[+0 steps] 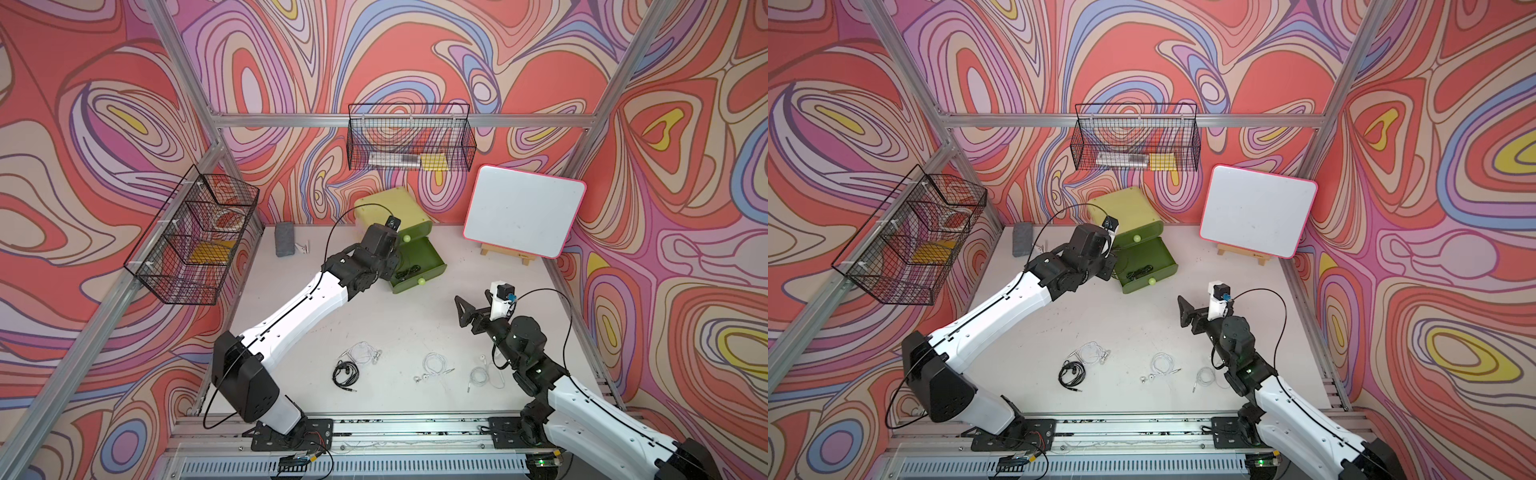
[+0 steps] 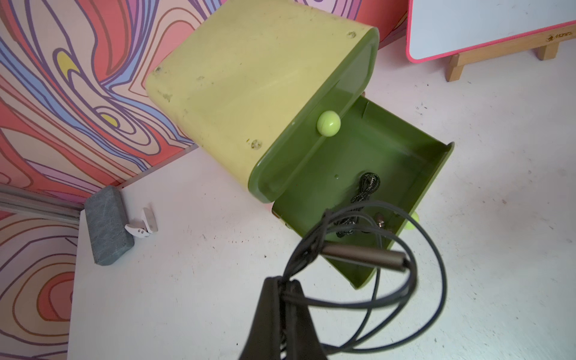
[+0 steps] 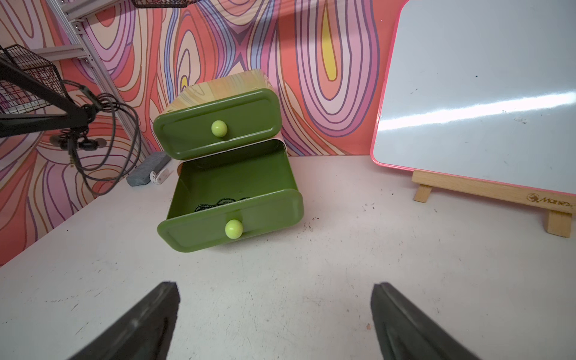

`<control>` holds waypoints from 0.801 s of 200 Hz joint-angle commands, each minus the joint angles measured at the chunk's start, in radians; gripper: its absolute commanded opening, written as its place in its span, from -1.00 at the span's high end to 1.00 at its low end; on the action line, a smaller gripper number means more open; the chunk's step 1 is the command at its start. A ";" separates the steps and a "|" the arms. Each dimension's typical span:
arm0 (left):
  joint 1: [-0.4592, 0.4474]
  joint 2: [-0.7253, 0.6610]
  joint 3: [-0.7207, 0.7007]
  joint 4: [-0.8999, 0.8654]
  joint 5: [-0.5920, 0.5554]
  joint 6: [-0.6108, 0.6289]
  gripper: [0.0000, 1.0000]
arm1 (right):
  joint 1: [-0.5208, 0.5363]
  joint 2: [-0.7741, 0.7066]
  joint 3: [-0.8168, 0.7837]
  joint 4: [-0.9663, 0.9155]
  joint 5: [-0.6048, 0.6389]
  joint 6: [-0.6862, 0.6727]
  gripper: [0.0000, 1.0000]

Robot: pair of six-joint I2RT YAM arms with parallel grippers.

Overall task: Place the wired earphones into the drawer by color
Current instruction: Place the wired earphones in the drawer.

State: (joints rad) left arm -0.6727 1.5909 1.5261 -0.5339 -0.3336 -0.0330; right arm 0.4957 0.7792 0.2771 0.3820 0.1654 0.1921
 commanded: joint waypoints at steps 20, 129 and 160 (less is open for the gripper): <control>-0.028 0.097 0.078 0.092 -0.064 0.076 1.00 | -0.005 -0.017 -0.016 0.005 0.028 -0.002 -0.97; -0.062 0.331 0.166 0.213 -0.090 0.138 1.00 | -0.005 -0.024 -0.018 0.002 0.036 -0.005 -0.96; -0.064 0.376 0.170 0.238 -0.110 0.134 1.00 | -0.004 -0.015 -0.020 0.009 0.034 -0.006 -0.97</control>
State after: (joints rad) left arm -0.7288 1.9381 1.6634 -0.3408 -0.4141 0.0944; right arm 0.4957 0.7666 0.2741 0.3817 0.1909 0.1917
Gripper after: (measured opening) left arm 0.048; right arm 0.982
